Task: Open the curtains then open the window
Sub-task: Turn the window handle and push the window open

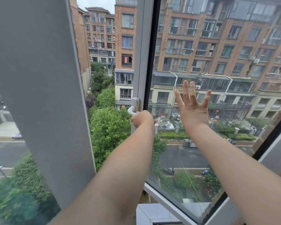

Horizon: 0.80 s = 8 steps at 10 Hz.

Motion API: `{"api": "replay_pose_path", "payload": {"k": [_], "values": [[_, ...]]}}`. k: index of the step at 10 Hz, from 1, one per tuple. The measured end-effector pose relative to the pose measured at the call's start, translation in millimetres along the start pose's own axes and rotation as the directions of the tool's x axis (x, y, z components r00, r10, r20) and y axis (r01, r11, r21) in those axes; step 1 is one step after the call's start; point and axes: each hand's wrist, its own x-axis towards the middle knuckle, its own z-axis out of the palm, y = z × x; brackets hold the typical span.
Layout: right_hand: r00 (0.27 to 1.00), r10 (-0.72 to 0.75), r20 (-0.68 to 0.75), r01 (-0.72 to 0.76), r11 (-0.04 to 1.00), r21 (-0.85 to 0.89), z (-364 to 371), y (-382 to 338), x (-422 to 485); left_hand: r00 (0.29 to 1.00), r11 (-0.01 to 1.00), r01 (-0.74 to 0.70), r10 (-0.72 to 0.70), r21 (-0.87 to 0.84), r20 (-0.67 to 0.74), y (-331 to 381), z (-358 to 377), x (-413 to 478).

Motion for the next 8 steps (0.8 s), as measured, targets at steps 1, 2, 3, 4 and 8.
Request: {"api": "replay_pose_path", "payload": {"k": [1, 2, 3, 4, 8], "values": [[1.000, -0.014, 0.011, 0.014, 1.000, 0.022, -3.7, -2.4, -2.1, 0.996, 0.988, 0.075, -0.069, -0.133, 0.047, 10.0, -5.1, -3.9], [1.000, -0.022, 0.020, 0.022, 1.000, 0.012, -9.8, -4.0, -2.2, 0.997, 0.985, 0.068, -0.061, -0.157, 0.052, 8.9, -12.0, -4.2], [1.000, -0.020, 0.009, 0.020, 1.000, 0.006, -10.8, -1.7, 0.2, 0.994, 0.980, 0.069, -0.051, -0.188, 0.101, 10.0, -13.0, -10.2], [1.000, -0.025, 0.010, 0.025, 1.000, -0.014, -8.4, 0.2, -0.5, 0.986, 0.983, 0.092, -0.067, -0.159, 0.154, 7.0, -14.9, -19.1], [0.989, -0.094, 0.117, 0.080, 0.990, 0.115, -17.7, 12.8, -29.1, 0.986, 0.987, -0.143, 0.136, 0.075, 0.092, 12.9, -40.0, -76.2]]}}
